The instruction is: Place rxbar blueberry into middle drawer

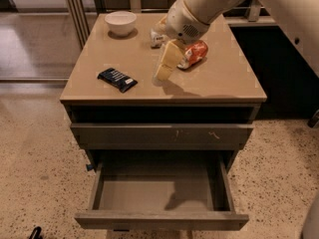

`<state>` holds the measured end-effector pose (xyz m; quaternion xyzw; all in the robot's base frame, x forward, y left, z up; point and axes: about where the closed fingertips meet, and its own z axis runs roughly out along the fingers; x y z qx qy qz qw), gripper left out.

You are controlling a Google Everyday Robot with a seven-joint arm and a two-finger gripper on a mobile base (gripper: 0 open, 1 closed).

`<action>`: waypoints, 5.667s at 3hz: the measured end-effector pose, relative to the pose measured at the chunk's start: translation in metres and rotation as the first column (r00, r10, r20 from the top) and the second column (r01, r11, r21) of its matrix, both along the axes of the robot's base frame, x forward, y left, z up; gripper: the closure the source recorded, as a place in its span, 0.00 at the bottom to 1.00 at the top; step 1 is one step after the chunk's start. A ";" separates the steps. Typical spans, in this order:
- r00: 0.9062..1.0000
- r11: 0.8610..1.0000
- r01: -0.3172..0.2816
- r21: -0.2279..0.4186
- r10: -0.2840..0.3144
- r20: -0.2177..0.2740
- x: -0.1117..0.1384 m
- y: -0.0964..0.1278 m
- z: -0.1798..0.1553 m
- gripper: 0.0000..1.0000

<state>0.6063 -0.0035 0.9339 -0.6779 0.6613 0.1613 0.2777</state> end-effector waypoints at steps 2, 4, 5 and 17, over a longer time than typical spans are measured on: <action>0.998 0.999 -0.042 -0.021 0.041 -0.056 0.028 0.039 -0.014 0.00; 0.978 0.998 0.007 -0.068 -0.021 -0.209 0.036 0.057 -0.046 0.00; 0.977 0.998 0.014 -0.068 -0.028 -0.211 0.036 0.057 -0.048 0.00; 0.968 0.978 0.187 0.097 -0.167 -0.188 0.064 0.131 -0.125 0.00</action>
Offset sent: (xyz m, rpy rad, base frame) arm 0.0436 0.0564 -0.0334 -0.0712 0.1864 0.0015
